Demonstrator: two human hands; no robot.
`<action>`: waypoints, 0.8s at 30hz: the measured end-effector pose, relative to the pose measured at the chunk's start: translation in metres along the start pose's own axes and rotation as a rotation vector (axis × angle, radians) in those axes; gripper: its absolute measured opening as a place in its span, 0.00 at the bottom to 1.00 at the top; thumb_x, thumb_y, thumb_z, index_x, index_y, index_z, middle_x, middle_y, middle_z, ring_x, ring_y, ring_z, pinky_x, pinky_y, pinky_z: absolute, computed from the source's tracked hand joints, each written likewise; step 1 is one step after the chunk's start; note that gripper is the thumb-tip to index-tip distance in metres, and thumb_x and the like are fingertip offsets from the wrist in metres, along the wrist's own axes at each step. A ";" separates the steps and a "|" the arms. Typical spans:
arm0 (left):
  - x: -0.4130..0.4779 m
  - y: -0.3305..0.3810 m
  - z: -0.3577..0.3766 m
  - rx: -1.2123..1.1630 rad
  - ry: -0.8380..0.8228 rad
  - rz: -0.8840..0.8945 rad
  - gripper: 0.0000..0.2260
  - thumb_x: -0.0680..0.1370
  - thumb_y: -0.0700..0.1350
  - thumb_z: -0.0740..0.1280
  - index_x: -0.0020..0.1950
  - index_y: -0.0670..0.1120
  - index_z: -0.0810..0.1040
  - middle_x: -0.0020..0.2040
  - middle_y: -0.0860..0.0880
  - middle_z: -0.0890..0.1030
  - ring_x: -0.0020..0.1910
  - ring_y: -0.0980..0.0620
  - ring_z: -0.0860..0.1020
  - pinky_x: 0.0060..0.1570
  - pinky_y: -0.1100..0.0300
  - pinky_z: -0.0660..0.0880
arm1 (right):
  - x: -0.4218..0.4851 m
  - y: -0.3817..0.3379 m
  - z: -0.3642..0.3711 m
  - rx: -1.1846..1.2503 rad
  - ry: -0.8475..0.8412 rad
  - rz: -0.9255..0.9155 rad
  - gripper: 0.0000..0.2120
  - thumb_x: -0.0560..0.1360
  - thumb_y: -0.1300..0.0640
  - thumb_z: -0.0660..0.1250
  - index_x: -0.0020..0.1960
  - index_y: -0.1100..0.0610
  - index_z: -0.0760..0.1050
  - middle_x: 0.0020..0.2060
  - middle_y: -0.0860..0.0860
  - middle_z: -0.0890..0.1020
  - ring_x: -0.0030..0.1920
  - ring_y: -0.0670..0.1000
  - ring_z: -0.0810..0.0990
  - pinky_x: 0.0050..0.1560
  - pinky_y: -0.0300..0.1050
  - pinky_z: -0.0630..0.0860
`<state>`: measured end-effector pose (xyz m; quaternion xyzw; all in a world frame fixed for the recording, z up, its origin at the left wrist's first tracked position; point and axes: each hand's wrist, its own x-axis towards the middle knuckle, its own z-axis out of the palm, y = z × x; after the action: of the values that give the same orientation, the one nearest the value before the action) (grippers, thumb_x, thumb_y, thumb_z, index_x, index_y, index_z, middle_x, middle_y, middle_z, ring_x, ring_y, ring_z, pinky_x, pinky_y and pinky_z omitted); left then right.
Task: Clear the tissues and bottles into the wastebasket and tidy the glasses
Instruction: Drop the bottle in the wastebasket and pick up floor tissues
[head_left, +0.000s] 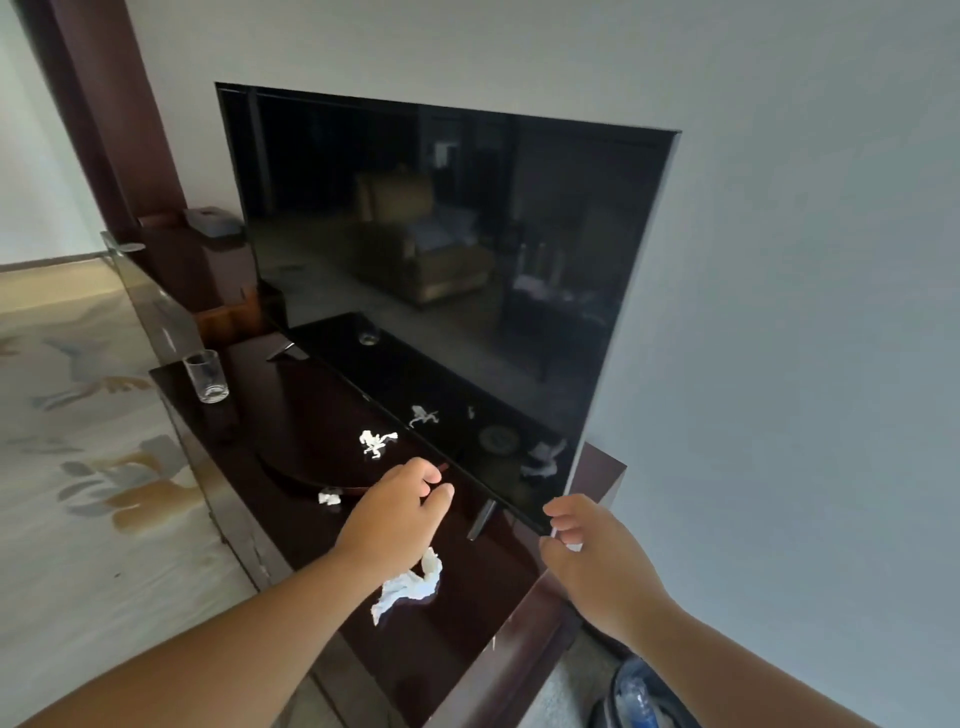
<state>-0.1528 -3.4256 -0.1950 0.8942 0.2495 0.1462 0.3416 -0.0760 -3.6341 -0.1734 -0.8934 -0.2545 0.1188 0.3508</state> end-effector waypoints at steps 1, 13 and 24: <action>0.001 -0.006 -0.004 0.013 0.015 -0.012 0.12 0.79 0.55 0.61 0.59 0.52 0.74 0.52 0.55 0.77 0.49 0.59 0.76 0.53 0.58 0.74 | 0.005 -0.003 0.003 0.006 -0.012 -0.018 0.15 0.79 0.54 0.63 0.65 0.47 0.71 0.58 0.44 0.76 0.54 0.43 0.75 0.52 0.32 0.67; 0.008 -0.071 -0.038 0.136 0.127 -0.196 0.13 0.79 0.55 0.60 0.60 0.52 0.73 0.50 0.54 0.77 0.48 0.57 0.76 0.49 0.57 0.74 | 0.062 -0.027 0.056 0.058 -0.181 -0.100 0.14 0.78 0.53 0.64 0.63 0.46 0.72 0.56 0.43 0.77 0.54 0.44 0.77 0.56 0.38 0.75; 0.101 -0.170 -0.062 0.113 -0.006 -0.158 0.14 0.79 0.56 0.60 0.61 0.52 0.73 0.54 0.53 0.78 0.51 0.54 0.77 0.53 0.57 0.73 | 0.132 -0.069 0.136 0.059 -0.154 0.033 0.14 0.77 0.54 0.65 0.61 0.46 0.73 0.54 0.42 0.77 0.53 0.42 0.76 0.54 0.37 0.72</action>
<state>-0.1541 -3.2277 -0.2573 0.8900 0.3262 0.1018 0.3019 -0.0435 -3.4430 -0.2296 -0.8748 -0.2625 0.2004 0.3543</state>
